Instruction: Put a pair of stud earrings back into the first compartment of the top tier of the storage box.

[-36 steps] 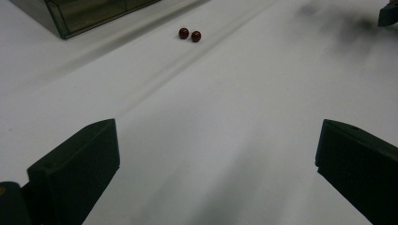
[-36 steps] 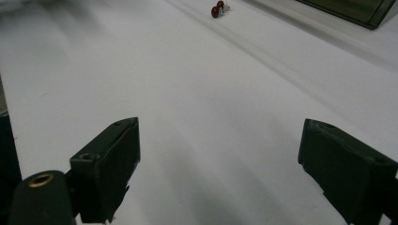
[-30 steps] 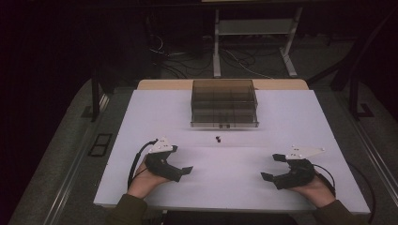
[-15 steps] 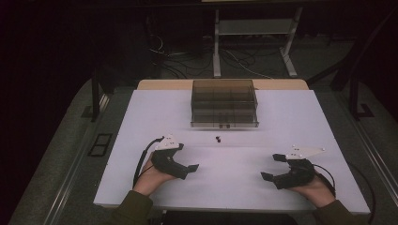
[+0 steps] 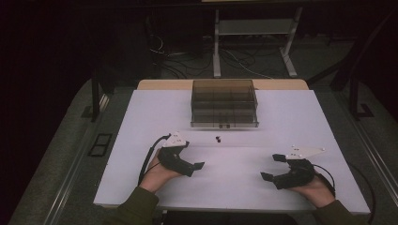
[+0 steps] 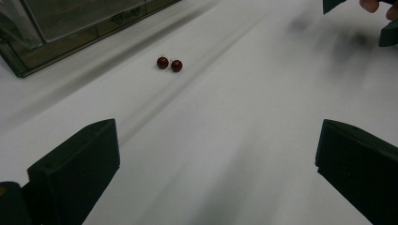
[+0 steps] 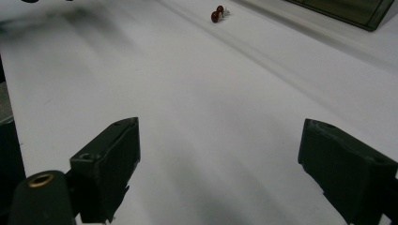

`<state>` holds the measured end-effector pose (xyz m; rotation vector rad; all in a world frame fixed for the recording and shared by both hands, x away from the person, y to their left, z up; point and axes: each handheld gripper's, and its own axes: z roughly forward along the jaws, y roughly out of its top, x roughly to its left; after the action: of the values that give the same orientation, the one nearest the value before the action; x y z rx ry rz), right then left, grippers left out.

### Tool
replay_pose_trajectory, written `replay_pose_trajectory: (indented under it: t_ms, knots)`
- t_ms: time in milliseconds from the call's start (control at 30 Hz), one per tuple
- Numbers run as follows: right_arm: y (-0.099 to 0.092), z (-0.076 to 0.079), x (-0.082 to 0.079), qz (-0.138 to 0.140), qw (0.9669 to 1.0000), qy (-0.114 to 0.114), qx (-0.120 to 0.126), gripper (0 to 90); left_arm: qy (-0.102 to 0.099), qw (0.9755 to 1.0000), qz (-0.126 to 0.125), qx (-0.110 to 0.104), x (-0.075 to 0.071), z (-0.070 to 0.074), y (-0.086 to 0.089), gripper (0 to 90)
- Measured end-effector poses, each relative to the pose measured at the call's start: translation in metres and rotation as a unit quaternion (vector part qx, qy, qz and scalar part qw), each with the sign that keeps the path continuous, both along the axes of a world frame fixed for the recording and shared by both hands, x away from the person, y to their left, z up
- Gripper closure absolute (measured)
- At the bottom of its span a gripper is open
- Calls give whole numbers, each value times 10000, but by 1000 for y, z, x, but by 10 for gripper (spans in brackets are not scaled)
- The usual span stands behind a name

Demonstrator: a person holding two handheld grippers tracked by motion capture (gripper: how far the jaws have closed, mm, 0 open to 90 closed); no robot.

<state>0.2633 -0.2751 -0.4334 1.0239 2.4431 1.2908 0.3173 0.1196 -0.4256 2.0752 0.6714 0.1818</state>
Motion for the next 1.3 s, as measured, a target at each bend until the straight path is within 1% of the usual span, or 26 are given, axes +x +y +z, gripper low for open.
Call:
replay_pose_trajectory:
  t_ms: [67, 167, 300, 333, 567, 633, 767, 833, 900, 967, 1000, 1167, 1300]
  knots:
    - [0, 0, 0, -2, 10000, 0, 17, 126, -7, 10000, -22, -6, 1, 0, -2, 0]
    - [0, 0, 1, -7, 10000, 15, 15, 126, 13, 10000, 9, -59, 3, 0, -4, 0]
    - [0, 0, 1, -8, 10000, -3, 25, 126, 10, 10000, 0, 12, 4, -2, -7, 0]
    - [0, 0, 1, -9, 10000, 0, 24, 126, 13, 10000, 22, -21, 5, -2, -8, 0]
    - [-1, 1, 0, -53, 10000, -2, 41, 126, -48, 10000, 9, 16, 8, -1, -15, 0]
    - [-1, 1, 0, -79, 10000, -30, 47, 126, -78, 10000, 8, 22, 9, 0, -17, 21]
    - [-2, 1, 1, -103, 9999, -11, 58, 126, -84, 9999, 53, 18, 12, 0, -21, 42]
    - [-2, 2, 1, -98, 9999, -9, 56, 126, -106, 9999, 39, 50, 14, 0, -24, 54]
    - [-2, 1, 1, -96, 9999, -11, 53, 126, -85, 9999, 66, 58, 16, 0, -27, 63]
    - [-1, 1, 0, -97, 9999, -6, 60, 126, -75, 9998, 146, 88, 16, 0, -29, 102]
    - [-1, 1, 0, -99, 9999, -5, 62, 126, -126, 9997, 150, 126, 17, -1, -30, 123]
    - [-2, 1, 1, -99, 9999, -7, 56, 126, -132, 9996, 200, 149, 19, -1, -34, 148]
    - [-1, 1, 0, -100, 9999, -10, 56, 126, -146, 9995, 205, 179, 22, -1, -37, 193]
